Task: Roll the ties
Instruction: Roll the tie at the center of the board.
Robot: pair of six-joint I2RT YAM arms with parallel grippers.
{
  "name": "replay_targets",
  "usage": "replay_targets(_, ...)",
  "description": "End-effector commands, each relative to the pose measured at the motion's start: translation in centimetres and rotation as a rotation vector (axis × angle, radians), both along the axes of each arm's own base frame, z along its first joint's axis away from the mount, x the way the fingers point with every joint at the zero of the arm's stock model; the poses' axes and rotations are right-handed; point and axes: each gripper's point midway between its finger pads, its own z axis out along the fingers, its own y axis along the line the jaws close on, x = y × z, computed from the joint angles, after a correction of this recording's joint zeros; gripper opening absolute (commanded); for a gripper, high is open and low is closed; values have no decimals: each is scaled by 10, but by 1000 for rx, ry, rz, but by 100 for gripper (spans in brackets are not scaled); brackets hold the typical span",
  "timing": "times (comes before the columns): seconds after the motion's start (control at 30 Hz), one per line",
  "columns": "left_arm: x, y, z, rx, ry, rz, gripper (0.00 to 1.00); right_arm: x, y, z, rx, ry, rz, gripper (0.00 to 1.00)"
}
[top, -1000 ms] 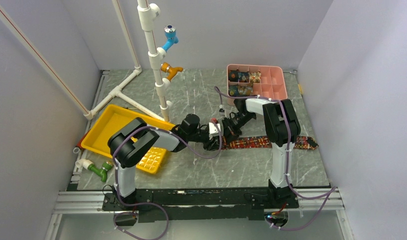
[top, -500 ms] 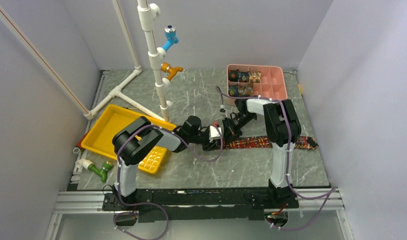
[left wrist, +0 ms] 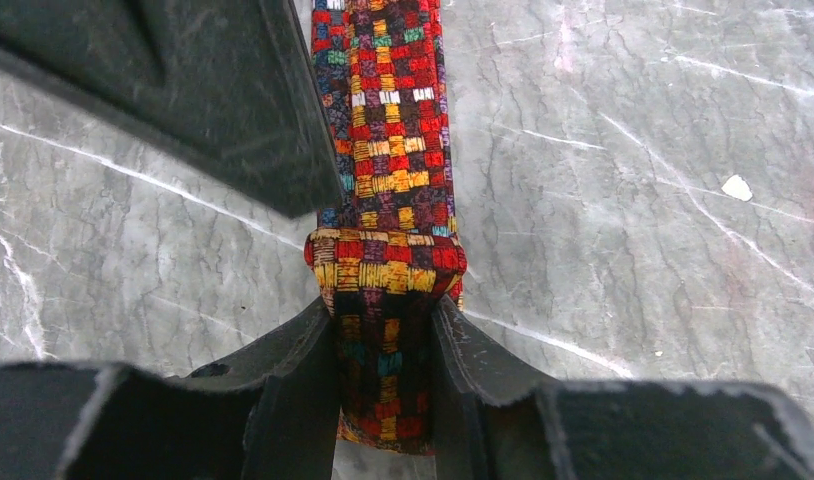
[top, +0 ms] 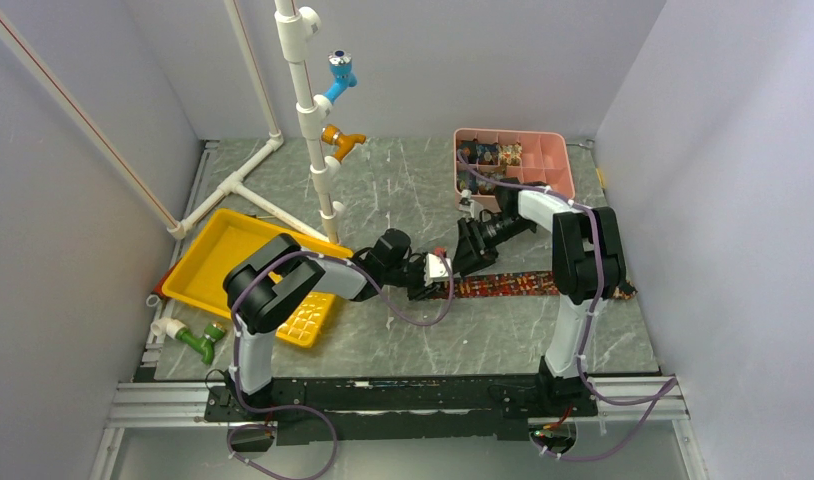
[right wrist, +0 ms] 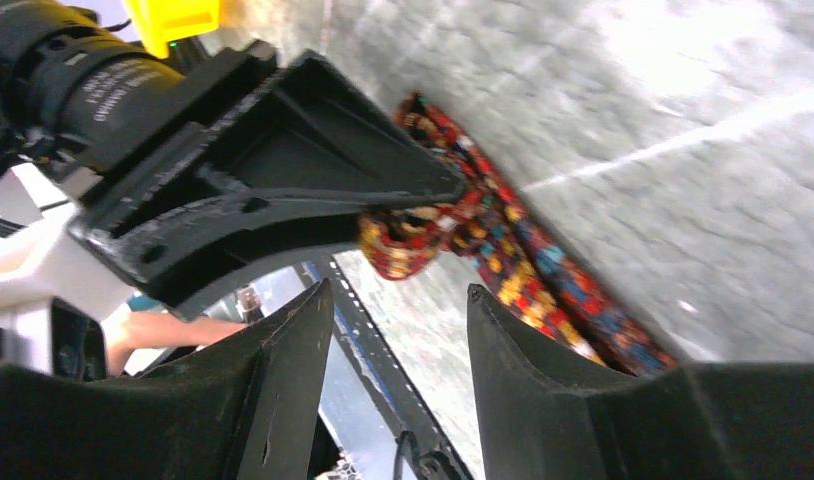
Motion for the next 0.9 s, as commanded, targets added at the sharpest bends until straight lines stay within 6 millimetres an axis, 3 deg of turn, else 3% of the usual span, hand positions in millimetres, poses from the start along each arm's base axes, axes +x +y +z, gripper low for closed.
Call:
replay_targets(0.0,-25,53,-79,308,137,69,37,-12,28,23,103,5,26,54)
replay_targets(0.13,-26,54,-78,309,139,68,38,-18,36,8,59,8,59,50)
replay_targets(0.33,-27,53,-76,306,142,58,38,-17,22,-21,-79,-5,66,36)
replay_targets(0.5,-26,51,-73,304,136,54,38,-17,12,-31,-150,-13,60,43)
replay_targets(0.53,-26,51,-73,303,136,53,38,-17,12,-31,-150,-15,56,37)
replay_targets(0.63,-27,51,-73,302,139,49,38,-12,15,-31,-140,-25,41,4)
replay_targets(0.67,-28,51,-73,299,139,44,40,-10,15,-31,-140,-31,38,0)
replay_targets(0.73,-30,50,-70,288,131,27,46,-10,15,-33,-139,-26,38,0)
replay_targets(0.87,-27,42,-49,194,91,-24,69,-14,8,-44,-174,-10,47,0)
